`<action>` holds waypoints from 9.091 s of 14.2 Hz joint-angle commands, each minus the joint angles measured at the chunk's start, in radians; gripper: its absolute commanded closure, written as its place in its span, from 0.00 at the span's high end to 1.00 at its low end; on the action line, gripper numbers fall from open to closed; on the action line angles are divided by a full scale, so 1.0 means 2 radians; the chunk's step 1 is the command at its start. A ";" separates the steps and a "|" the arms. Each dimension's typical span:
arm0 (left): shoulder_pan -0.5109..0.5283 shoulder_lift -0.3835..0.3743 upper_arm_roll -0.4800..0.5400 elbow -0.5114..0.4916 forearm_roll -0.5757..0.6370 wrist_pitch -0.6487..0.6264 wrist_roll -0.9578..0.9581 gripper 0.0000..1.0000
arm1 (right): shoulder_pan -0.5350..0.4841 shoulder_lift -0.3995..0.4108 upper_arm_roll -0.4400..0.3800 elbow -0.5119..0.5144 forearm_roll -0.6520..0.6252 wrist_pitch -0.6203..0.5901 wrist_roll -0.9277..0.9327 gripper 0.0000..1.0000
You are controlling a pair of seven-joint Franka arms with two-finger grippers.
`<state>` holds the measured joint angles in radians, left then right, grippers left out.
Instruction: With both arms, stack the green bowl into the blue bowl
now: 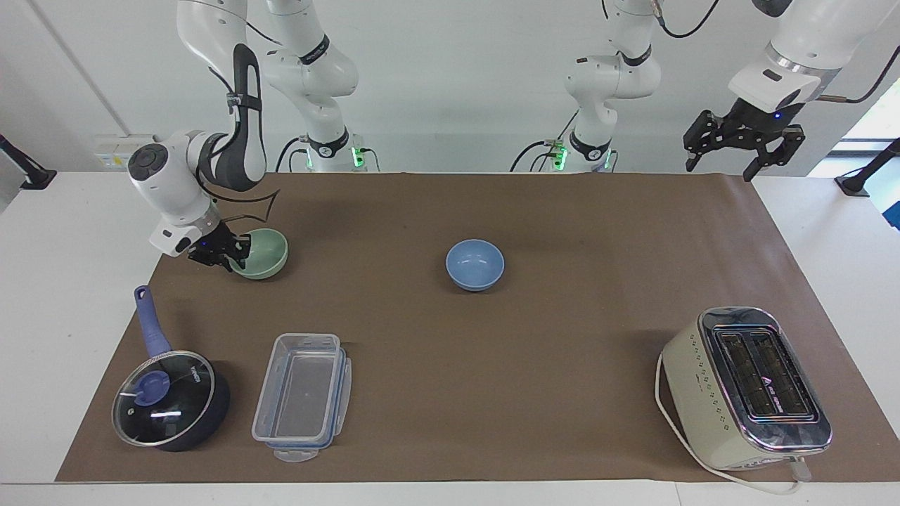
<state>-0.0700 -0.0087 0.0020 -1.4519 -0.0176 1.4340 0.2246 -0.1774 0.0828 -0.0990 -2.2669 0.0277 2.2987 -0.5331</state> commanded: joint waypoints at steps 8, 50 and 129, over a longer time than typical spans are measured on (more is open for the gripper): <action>0.005 -0.018 0.001 -0.019 0.006 -0.010 -0.017 1.00 | 0.008 -0.013 0.029 0.119 0.057 -0.128 0.010 0.00; 0.006 -0.017 0.005 -0.017 0.006 -0.014 -0.029 1.00 | 0.234 0.053 0.197 0.116 0.031 0.000 0.537 0.00; 0.007 -0.017 0.005 -0.017 0.006 -0.014 -0.029 1.00 | 0.076 -0.090 0.030 0.336 -0.010 -0.392 0.310 1.00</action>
<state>-0.0617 -0.0187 0.0153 -1.4610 -0.0176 1.4137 0.1754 -0.0200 -0.0974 -0.0447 -1.6098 -0.0015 1.5287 0.1132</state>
